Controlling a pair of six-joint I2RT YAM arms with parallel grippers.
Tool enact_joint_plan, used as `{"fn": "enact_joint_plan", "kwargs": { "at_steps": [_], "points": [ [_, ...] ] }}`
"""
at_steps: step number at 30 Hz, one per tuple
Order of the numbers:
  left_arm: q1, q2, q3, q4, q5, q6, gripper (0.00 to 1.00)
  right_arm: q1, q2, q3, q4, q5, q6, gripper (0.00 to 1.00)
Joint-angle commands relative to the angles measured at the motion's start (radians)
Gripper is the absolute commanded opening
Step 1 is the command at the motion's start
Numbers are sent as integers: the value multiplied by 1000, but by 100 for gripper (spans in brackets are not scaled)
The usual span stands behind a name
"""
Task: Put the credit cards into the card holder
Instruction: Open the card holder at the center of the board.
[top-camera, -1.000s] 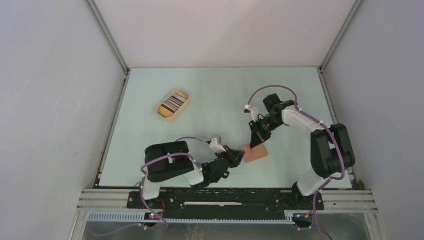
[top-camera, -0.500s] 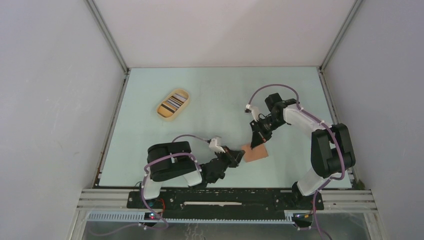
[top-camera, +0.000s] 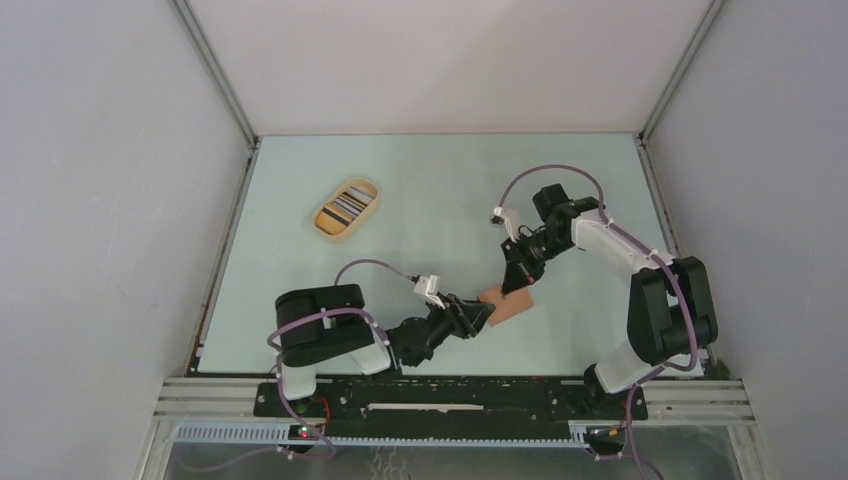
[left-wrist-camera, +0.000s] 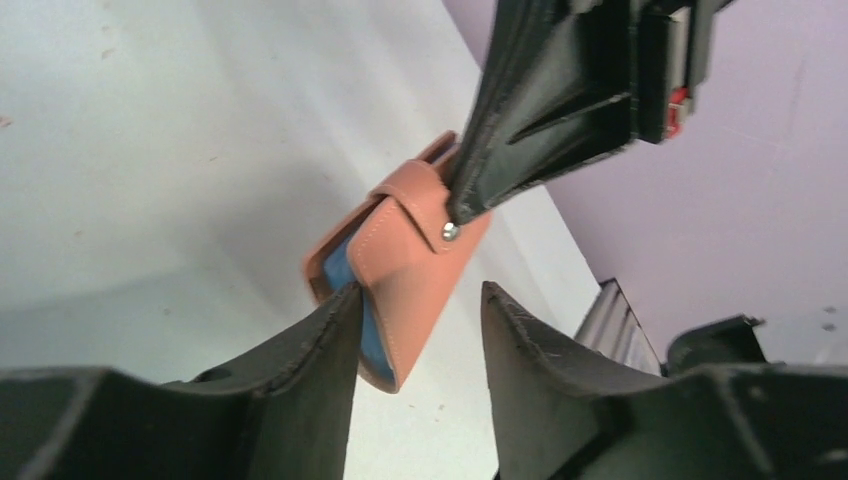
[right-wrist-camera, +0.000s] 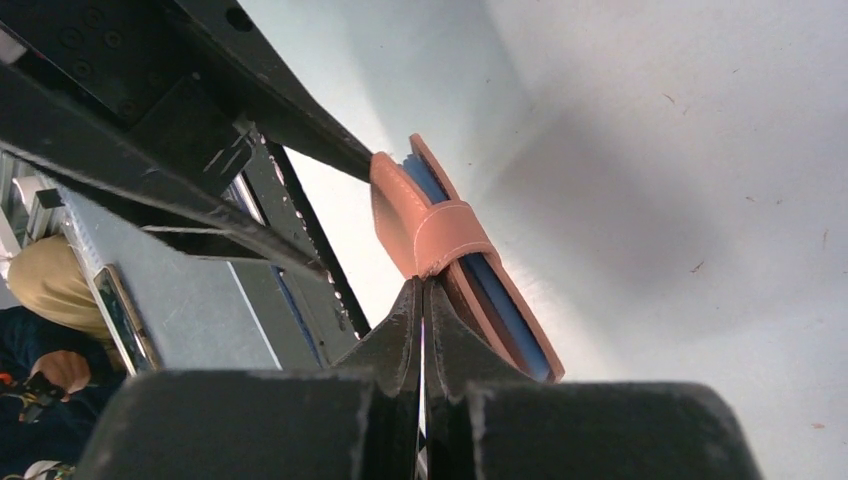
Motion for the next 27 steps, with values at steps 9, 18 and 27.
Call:
{"fn": "enact_joint_plan", "kwargs": {
  "at_steps": [9,18,27],
  "points": [
    [0,-227,-153,66,80,252,71,-7,-111,35,-21,-10,-70,0],
    [18,-225,-164,67,165,282,82,-6,-138,35,-48,-54,-122,0],
    [105,-211,-142,66,334,279,91,3,-148,35,-83,-95,-181,0]
  ]
}}
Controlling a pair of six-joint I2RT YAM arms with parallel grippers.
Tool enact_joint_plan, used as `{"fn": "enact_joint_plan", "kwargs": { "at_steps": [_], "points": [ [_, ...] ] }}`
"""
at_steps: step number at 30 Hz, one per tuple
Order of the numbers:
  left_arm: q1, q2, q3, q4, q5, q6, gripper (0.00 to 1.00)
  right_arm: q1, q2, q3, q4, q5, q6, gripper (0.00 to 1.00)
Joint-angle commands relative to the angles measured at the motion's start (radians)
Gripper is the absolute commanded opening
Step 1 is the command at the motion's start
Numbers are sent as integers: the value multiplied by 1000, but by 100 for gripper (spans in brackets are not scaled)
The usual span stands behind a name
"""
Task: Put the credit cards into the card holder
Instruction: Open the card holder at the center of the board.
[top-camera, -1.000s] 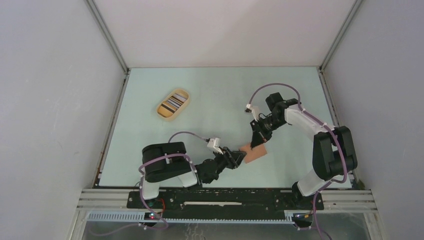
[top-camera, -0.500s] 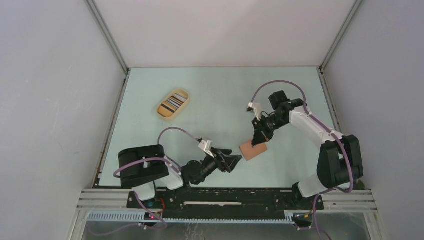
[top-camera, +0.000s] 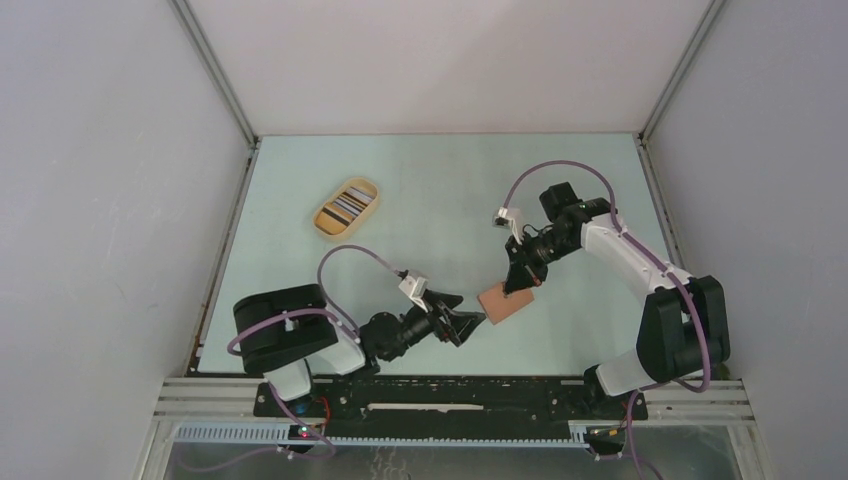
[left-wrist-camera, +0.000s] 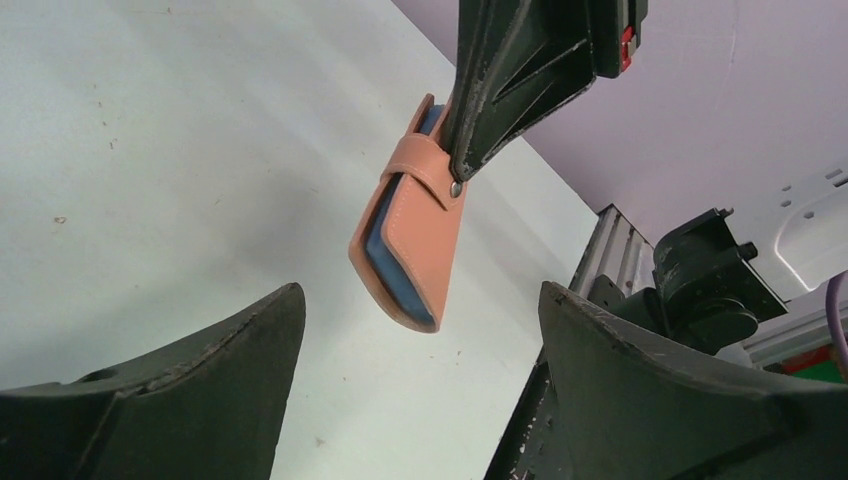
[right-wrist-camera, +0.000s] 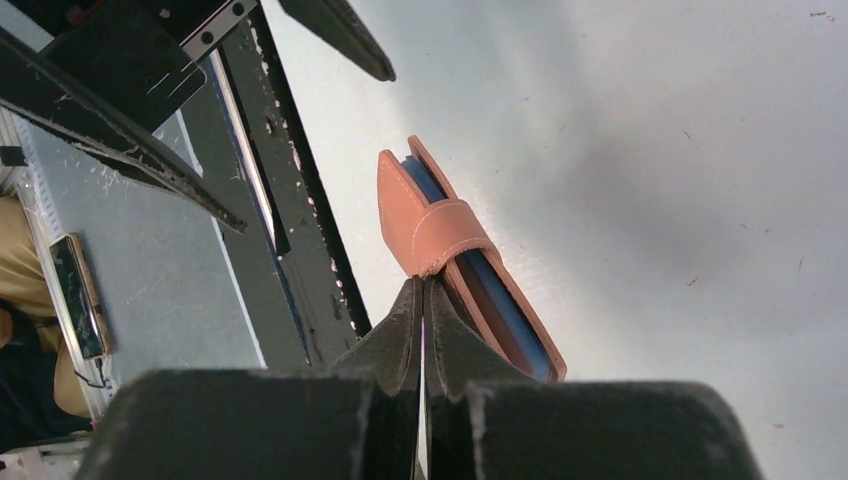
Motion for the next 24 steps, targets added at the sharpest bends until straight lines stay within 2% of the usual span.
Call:
{"fn": "enact_joint_plan", "kwargs": {
  "at_steps": [1,9,14,24],
  "points": [
    [44,24,34,28,112,16,91,9,-38,35,-33,-51,-55,0],
    [57,110,123,28,198,16,89,13,-38,35,-38,-57,-65,0],
    [59,146,153,28,194,23,72,16,-35,35,-40,-58,-67,0],
    [85,188,189,28,198,-2,48,27,-30,34,-49,-61,-80,0]
  ]
}}
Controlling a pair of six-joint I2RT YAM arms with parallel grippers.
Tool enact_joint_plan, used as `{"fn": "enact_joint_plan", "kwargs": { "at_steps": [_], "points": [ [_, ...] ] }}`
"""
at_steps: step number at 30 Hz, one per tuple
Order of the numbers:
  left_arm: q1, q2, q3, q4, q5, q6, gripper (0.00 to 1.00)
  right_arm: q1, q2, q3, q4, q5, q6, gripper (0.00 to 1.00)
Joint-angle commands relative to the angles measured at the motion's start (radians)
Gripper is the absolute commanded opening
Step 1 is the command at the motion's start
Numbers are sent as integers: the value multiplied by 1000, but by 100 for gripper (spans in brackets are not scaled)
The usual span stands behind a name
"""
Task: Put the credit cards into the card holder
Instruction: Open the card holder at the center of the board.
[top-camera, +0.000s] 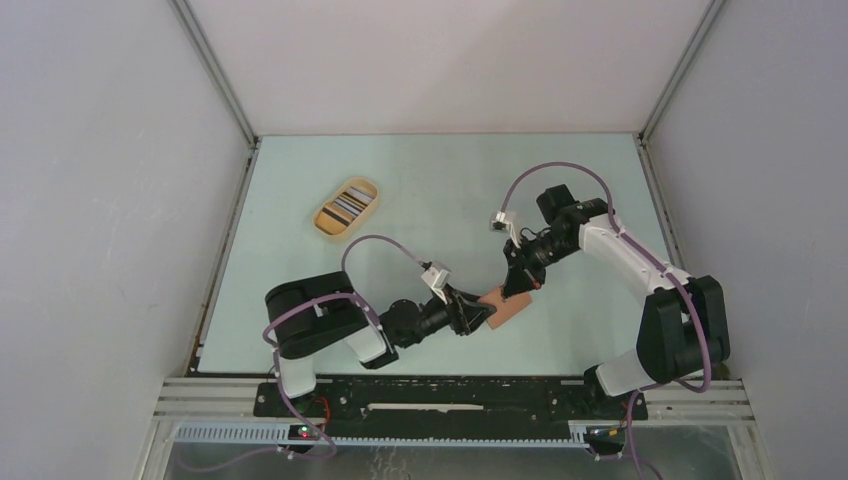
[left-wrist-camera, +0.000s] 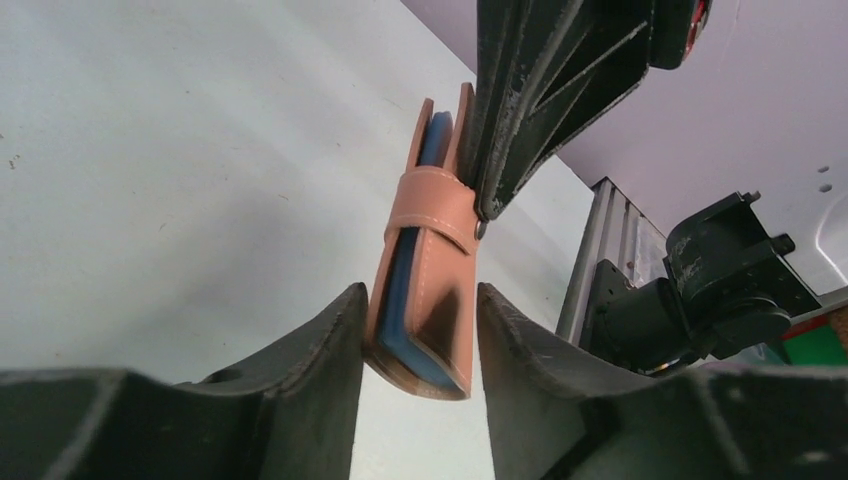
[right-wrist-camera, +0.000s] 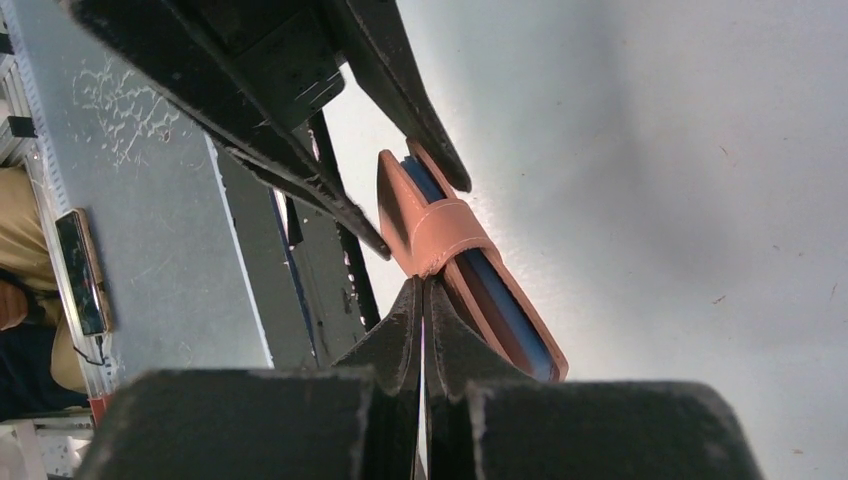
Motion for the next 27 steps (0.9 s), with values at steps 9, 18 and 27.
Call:
{"fn": "enact_joint_plan", "kwargs": {
  "at_steps": [9,18,27],
  "points": [
    [13,44,59,28,2,-29,0,10,-12,35,-2,-41,11,0],
    [13,87,62,-7,-149,-94,0,-6,77,56,-27,-149,67,0],
    [13,65,115,-203,-180,-94,0,-27,96,64,-39,-239,101,0]
  ]
}}
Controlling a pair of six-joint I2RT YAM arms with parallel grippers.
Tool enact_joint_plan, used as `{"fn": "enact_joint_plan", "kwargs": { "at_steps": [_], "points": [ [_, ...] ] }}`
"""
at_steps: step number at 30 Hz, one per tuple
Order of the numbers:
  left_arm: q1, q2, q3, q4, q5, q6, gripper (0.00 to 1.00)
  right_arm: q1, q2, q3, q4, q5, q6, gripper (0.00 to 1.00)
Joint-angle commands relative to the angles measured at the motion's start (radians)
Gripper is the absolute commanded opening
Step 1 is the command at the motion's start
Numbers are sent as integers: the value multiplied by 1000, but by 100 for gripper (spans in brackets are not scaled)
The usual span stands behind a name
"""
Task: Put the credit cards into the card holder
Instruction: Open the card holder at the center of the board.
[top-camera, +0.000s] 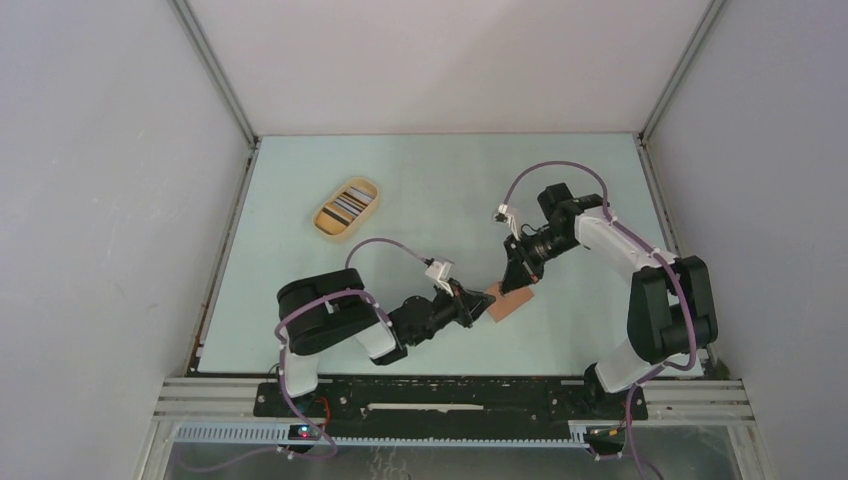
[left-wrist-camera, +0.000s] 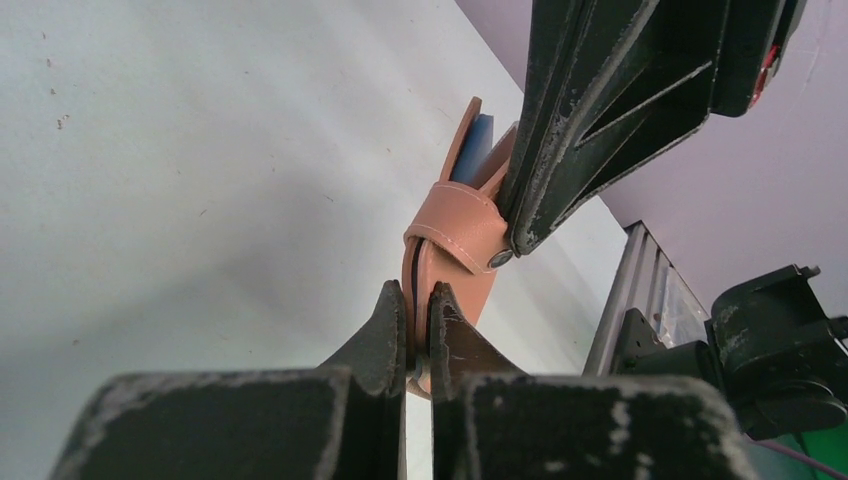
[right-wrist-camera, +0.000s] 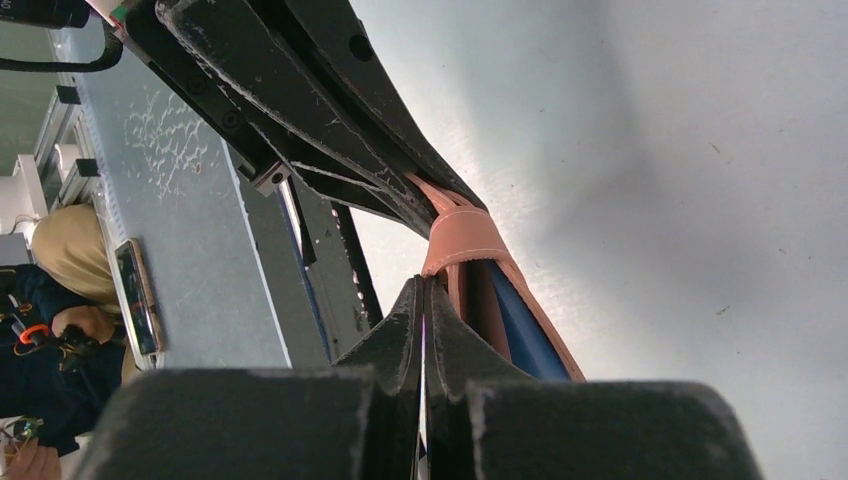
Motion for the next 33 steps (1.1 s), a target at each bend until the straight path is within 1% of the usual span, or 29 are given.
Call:
{"fn": "enact_joint_plan", "kwargs": {
  "at_steps": [1,7,25,27,33],
  "points": [
    [7,-2,43,-144,-70,9,0,7,-8,47,-51,-183,57,0],
    [7,-6,50,-180,-79,15,0,0,-1,48,-38,-190,89,0],
    [-2,-31,112,-424,-167,24,0,-4,36,47,12,-212,191,0],
    [-4,-29,103,-389,-154,29,0,-5,40,47,19,-201,197,0],
    [-3,-21,46,-189,-82,32,0,-6,23,47,17,-159,170,1]
  ]
}}
